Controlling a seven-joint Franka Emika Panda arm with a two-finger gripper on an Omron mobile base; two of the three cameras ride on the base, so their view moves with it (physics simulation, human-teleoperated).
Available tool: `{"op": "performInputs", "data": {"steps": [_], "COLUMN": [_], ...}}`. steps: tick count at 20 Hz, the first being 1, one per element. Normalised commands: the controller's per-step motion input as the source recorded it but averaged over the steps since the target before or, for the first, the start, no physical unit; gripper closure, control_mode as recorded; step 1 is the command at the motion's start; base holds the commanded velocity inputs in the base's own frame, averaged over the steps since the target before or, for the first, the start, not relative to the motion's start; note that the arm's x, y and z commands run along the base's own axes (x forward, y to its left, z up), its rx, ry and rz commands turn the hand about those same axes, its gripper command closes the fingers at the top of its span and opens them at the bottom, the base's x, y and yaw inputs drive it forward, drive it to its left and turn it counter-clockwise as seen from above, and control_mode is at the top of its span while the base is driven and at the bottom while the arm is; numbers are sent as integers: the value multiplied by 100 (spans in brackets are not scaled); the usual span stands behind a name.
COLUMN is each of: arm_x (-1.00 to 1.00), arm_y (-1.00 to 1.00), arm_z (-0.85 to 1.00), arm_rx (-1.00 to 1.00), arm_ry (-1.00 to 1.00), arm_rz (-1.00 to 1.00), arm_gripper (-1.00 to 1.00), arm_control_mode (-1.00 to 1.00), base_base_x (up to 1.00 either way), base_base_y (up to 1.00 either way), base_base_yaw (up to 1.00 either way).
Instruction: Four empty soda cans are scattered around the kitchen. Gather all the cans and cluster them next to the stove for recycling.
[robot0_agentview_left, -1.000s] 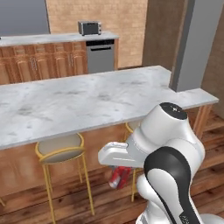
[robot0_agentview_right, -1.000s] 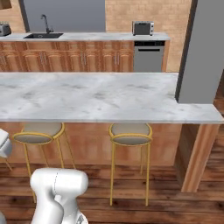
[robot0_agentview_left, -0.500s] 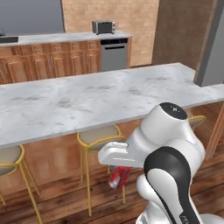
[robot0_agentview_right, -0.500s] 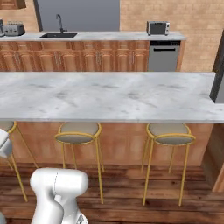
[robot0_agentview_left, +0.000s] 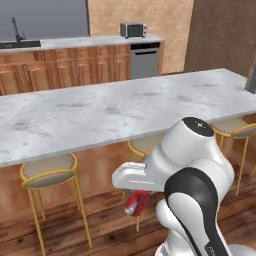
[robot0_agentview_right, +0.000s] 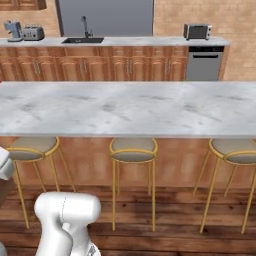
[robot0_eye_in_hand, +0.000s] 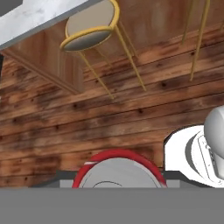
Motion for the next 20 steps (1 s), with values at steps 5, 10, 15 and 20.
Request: {"op": "performInputs", "data": {"steps": [5,10,15,20], "arm_x": [0,0,0,0], "arm_y": [0,0,0,0], "arm_z": [0,0,0,0], "arm_rx": [0,0,0,0], "arm_ry": [0,0,0,0], "arm_rz": [0,0,0,0], "arm_gripper": [100,100,100,100], "arm_control_mode": [100,100,100,100], "base_base_x": [-45,-42,-42,-43], "base_base_y": [79,81,80,79], "base_base_yaw": [0,0,0,0]}}
